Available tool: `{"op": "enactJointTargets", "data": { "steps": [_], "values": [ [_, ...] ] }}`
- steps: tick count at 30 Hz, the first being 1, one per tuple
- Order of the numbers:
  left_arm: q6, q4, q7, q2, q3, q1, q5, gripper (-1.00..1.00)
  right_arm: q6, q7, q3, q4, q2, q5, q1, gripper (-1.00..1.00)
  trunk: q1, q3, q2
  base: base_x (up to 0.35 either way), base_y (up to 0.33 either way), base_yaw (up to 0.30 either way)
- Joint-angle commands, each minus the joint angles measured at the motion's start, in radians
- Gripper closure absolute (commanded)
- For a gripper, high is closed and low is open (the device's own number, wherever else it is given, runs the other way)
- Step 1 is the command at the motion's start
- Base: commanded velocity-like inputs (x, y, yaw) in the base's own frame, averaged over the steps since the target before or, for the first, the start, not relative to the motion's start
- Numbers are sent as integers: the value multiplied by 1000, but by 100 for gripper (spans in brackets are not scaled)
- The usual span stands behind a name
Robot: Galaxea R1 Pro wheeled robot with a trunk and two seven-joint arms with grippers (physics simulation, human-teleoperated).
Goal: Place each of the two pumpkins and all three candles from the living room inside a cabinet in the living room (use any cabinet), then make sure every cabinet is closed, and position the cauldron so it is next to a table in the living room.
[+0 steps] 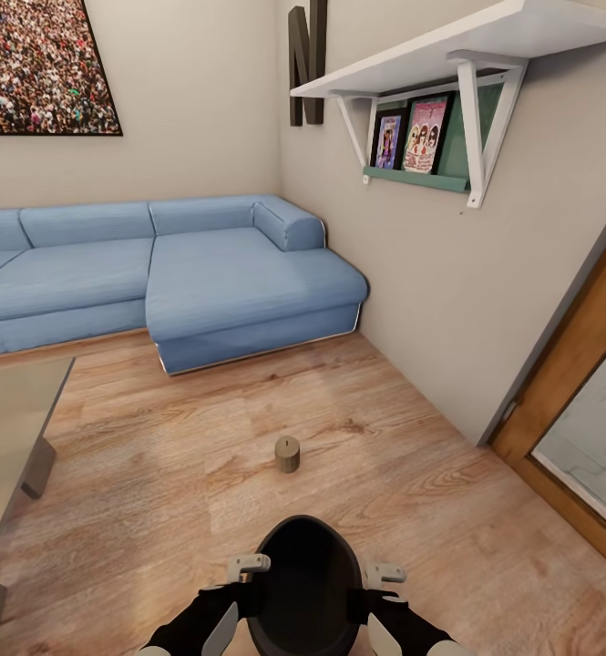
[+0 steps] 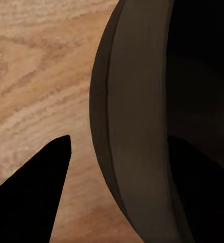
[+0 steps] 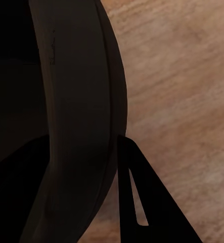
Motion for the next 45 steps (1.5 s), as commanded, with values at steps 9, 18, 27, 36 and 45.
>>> {"op": "enactJointTargets", "data": {
  "steps": [9,18,27,36,45],
  "values": [
    [6,-2,9,1,-8,0,6,100,5,-5,6,-2,0,-12,0,100,0,-1,0,0,0,0],
    [6,-2,9,1,-8,0,6,100,4,-5,6,-2,0,-12,0,100,0,-1,0,0,0,0],
    [6,-2,9,1,-8,0,6,100,4,-5,6,-2,0,-12,0,100,0,-1,0,0,0,0],
    [6,-2,9,1,-8,0,6,100,4,-5,6,-2,0,-12,0,100,-8,5,14,0,0,0],
    [6,-2,9,1,-8,0,6,100,0,-5,6,-2,0,-12,0,100,-42,34,77,0,0,0]
  ]
}}
